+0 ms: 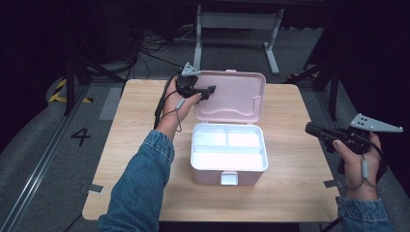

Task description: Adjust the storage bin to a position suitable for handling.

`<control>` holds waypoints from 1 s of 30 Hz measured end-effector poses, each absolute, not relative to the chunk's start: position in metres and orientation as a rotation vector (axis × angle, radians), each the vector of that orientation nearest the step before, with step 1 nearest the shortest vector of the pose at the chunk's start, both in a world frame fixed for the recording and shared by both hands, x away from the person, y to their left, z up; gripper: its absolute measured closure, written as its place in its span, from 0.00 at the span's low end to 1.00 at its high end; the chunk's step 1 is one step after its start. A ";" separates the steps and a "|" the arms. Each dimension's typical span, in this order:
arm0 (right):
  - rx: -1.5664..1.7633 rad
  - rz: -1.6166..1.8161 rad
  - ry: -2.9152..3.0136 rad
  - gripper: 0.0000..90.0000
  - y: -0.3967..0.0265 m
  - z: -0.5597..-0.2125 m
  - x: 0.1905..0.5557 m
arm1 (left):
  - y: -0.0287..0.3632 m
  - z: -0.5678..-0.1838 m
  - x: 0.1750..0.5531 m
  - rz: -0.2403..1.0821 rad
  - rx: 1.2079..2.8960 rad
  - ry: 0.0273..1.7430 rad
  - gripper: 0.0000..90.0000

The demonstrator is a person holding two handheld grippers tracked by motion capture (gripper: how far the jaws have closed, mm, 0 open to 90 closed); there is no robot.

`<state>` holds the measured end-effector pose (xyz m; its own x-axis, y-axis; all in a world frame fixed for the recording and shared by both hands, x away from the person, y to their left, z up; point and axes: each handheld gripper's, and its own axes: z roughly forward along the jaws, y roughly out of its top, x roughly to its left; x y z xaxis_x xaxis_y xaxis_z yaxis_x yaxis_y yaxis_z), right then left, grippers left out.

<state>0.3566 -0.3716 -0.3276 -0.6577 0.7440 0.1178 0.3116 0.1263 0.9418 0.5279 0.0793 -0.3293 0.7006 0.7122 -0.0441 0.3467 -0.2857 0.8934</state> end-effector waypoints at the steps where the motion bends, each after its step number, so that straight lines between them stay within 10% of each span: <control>1: 1.023 1.546 2.028 0.91 -0.372 -0.328 0.357 | 0.079 -0.330 0.530 0.442 1.896 0.835 0.41; 30: 1.040 1.542 2.045 0.90 -0.375 -0.331 0.359 | 0.081 -0.372 0.554 0.295 1.909 0.962 0.35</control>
<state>0.3591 -0.3753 -0.3307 -0.6565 0.7426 0.1325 0.3314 0.1261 0.9350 0.5536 0.0812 -0.3718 0.6624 0.7265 -0.1829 0.4988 -0.2455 0.8312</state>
